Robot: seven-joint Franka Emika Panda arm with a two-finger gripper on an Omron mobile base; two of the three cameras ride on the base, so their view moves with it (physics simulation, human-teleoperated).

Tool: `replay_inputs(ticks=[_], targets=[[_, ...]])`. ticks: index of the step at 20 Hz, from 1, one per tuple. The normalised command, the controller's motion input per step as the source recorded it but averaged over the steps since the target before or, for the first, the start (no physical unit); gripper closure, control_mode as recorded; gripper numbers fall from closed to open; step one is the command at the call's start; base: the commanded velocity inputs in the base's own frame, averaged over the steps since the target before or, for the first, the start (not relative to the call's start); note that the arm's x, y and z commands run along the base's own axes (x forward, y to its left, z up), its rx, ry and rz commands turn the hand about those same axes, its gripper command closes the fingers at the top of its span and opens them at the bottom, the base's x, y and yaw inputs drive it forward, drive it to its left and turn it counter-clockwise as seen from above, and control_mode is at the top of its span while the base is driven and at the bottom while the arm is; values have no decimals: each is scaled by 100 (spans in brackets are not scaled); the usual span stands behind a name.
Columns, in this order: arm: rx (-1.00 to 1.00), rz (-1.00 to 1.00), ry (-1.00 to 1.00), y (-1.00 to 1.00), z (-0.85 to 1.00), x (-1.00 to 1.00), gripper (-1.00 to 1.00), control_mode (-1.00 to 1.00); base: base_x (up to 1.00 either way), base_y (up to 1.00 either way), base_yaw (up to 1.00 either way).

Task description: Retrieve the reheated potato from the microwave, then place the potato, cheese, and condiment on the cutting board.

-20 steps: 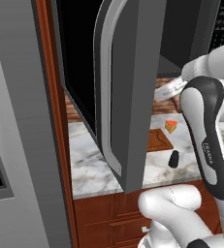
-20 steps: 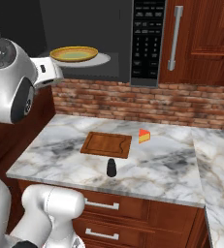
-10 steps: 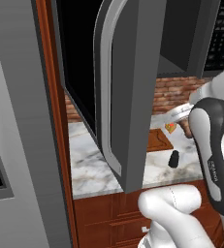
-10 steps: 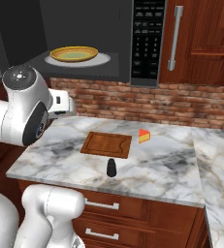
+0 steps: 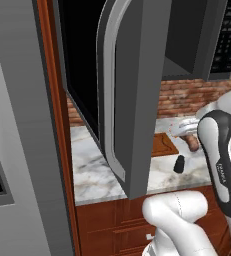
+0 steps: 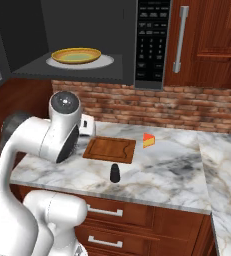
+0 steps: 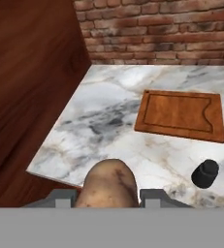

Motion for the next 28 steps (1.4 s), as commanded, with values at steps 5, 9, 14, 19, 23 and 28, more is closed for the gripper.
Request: replay_inputs(ticks=[5, 9, 14, 19, 23, 28], targets=[[5, -6, 6, 0, -52, 66, 100, -100, 0, 0, 0], [2, -6, 10, 0, -49, 71, 100, -100, 0, 0, 0], [0, -1, 5, 0, -42, 75, 100, -100, 0, 0, 0], [0, 0, 5, 0, -35, 69, 100, -100, 0, 0, 0], [0, 0, 2, 6, -36, 52, 100, -100, 0, 0, 0], [0, 0, 1, 3, -40, 51, 100, -100, 0, 0, 0]])
